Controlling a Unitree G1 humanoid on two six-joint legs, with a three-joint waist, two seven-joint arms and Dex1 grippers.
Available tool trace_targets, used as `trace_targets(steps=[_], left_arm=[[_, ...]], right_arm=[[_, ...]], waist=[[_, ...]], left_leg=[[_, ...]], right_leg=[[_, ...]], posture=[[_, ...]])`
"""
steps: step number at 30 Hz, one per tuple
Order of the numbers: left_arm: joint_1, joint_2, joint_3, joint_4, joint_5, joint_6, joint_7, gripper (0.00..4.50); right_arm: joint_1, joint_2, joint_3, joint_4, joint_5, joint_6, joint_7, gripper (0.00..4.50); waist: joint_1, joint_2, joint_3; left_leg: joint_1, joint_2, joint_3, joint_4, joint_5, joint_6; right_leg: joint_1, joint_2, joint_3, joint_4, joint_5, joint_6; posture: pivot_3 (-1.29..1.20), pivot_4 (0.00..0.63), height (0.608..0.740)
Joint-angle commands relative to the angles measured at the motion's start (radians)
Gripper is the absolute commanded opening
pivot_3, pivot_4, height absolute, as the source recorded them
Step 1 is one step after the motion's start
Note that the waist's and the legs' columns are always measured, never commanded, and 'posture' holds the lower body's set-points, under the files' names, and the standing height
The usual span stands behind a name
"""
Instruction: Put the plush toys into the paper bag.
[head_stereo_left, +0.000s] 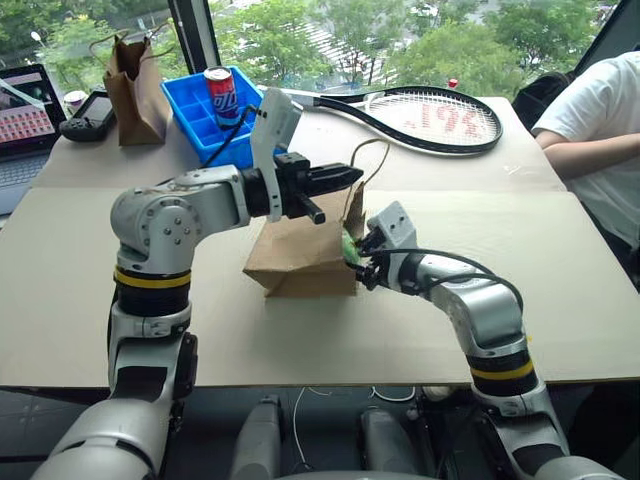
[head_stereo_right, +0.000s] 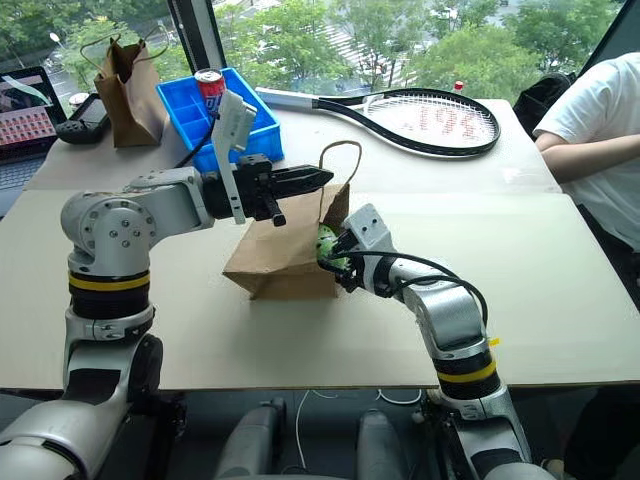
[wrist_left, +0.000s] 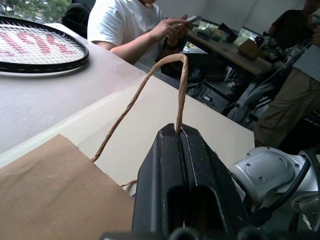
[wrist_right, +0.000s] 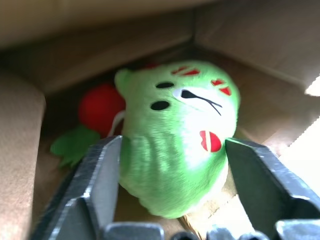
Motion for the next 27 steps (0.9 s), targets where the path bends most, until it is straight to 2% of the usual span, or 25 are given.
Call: trace_targets(steps=[1,4,7,9,10,12,15,17,21,27], left_arm=[[-0.033,0.018,0.017,0.011,0.016,-0.05,-0.03,0.0],[-0.03,0.015,0.011,0.024,0.027,-0.068,-0.042,0.0],[-0.022,0.004,0.009,0.029,0.031,-0.081,-0.045,0.0],[-0.022,-0.011,0.011,0.03,0.023,-0.081,-0.042,0.0],[-0.025,-0.017,0.008,0.028,0.022,-0.082,-0.044,0.0],[-0.03,-0.027,0.006,0.027,0.024,-0.085,-0.044,0.0],[-0.033,-0.032,0.009,0.025,0.027,-0.084,-0.04,0.0],[-0.032,-0.029,0.011,0.024,0.03,-0.082,-0.041,0.0],[-0.036,-0.018,0.02,0.019,0.026,-0.075,-0.037,0.0],[-0.049,-0.009,0.042,-0.001,0.009,-0.058,-0.016,0.0]], right_arm=[[0.076,-0.049,-0.165,-0.126,0.131,0.127,0.022,4.49],[0.154,-0.109,-0.32,-0.193,0.222,0.243,0.043,4.49],[0.173,-0.034,-0.533,-0.22,0.319,0.44,0.009,4.49],[0.18,0.068,-0.651,-0.235,0.344,0.565,-0.018,4.49],[0.195,0.162,-0.714,-0.228,0.387,0.598,-0.046,4.49],[0.222,0.314,-0.791,-0.214,0.442,0.62,-0.108,4.49],[0.161,0.503,-0.897,-0.18,0.402,0.621,-0.243,4.49],[0.107,0.569,-0.947,-0.153,0.383,0.612,-0.313,4.49],[0.032,0.611,-0.978,-0.036,0.403,0.531,-0.417,4.49],[0.0,0.589,-0.878,0.178,0.464,0.358,-0.505,4.49]], waist=[[0.003,0.0,0.0],[0.016,0.0,0.0],[0.015,0.0,0.0],[0.011,0.0,0.0],[0.009,0.0,0.0],[0.002,0.0,0.0],[-0.003,0.004,0.001],[-0.002,0.008,0.001],[0.0,0.008,0.001],[-0.007,0.004,-0.003]], left_leg=[[0.0,0.0,0.0,0.0,0.0,0.0],[-0.001,0.0,0.0,0.0,0.0,0.0],[-0.001,0.0,0.0,0.0,0.0,0.0],[0.0,0.0,0.0,0.0,0.0,0.0],[0.001,0.001,0.0,0.0,0.0,0.0],[0.001,0.002,-0.001,0.0,0.0,0.0],[0.002,0.003,-0.002,-0.002,0.0,0.0],[0.0,0.002,-0.002,0.0,0.0,0.0],[0.0,0.002,-0.002,0.0,-0.001,-0.002],[0.005,0.002,-0.002,0.0,-0.002,-0.003]], right_leg=[[0.0,0.0,0.0,-0.001,0.0,0.0],[0.001,0.0,0.0,-0.002,0.0,0.0],[0.0,0.0,0.0,-0.003,0.0,-0.001],[0.0,0.0,0.0,-0.002,0.001,-0.001],[0.001,0.001,0.0,-0.001,0.0,-0.002],[0.001,0.003,0.0,0.0,0.0,-0.003],[0.0,0.004,0.001,0.001,0.0,-0.004],[-0.001,0.003,0.002,0.0,0.001,-0.004],[0.0,0.003,0.001,0.0,0.001,-0.005],[0.003,0.003,0.001,-0.001,0.0,-0.008]], posture=[[0.0,0.15,0.74],[0.0,0.15,0.74],[0.0,0.15,0.74],[0.0,0.15,0.74],[0.0,0.15,0.74],[0.0,0.15,0.74],[0.0,0.15,0.74],[0.0,0.15,0.74],[0.0,0.15,0.74],[0.0,0.15,0.74]])
